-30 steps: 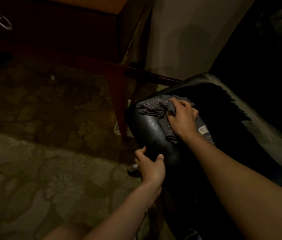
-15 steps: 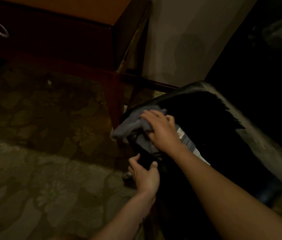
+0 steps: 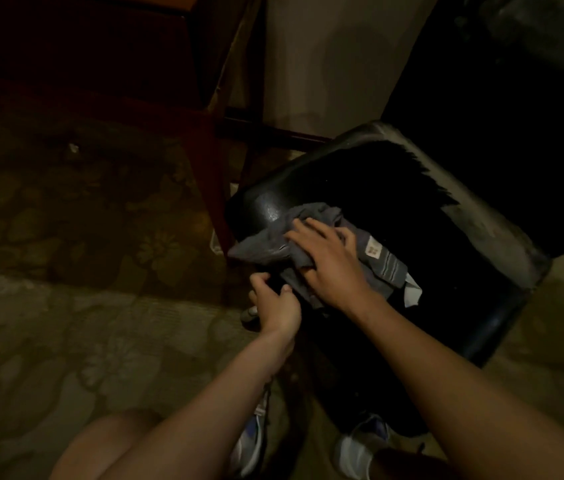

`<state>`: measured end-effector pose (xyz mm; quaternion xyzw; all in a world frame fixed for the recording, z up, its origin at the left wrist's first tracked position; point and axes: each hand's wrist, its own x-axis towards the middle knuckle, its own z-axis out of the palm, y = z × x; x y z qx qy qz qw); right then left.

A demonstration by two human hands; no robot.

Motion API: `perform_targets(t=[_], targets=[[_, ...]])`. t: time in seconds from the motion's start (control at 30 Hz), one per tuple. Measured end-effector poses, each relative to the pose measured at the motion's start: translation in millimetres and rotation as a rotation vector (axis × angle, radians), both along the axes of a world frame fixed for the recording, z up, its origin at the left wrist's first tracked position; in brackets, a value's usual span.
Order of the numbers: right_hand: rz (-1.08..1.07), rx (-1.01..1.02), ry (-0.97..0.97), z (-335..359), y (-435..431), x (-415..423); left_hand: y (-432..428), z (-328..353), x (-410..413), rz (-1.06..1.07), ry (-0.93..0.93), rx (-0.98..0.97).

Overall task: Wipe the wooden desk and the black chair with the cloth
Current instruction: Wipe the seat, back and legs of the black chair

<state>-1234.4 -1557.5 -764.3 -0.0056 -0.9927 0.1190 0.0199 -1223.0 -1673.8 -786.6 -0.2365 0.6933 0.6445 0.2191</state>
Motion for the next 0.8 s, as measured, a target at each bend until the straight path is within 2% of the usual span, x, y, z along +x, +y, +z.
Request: perform_targets(t=[0.1,0.23,0.4,0.47,0.57,0.67,0.8], targets=[[0.061,0.086,-0.011,-2,-18,29,-7,-34,-10,0.148,-0.061,0.067],[0.021,0.183,-0.002,-1,-31,66,-22,5,-13,0.308,-0.095,-0.006],[-0.009,0.277,0.024,-1,-32,104,-22,32,0,0.326,0.339,-0.047],[-0.012,0.3,0.033,-2,-28,119,-20,38,-1,0.237,0.523,-0.072],[-0.01,0.31,0.034,-2,-20,144,-7,41,10,-0.035,0.725,-0.12],[-0.057,0.304,0.021,1,-8,164,16,29,27,-0.311,0.792,-0.229],[-0.126,0.27,-0.011,5,0,180,33,13,35,-0.529,0.756,-0.421]])
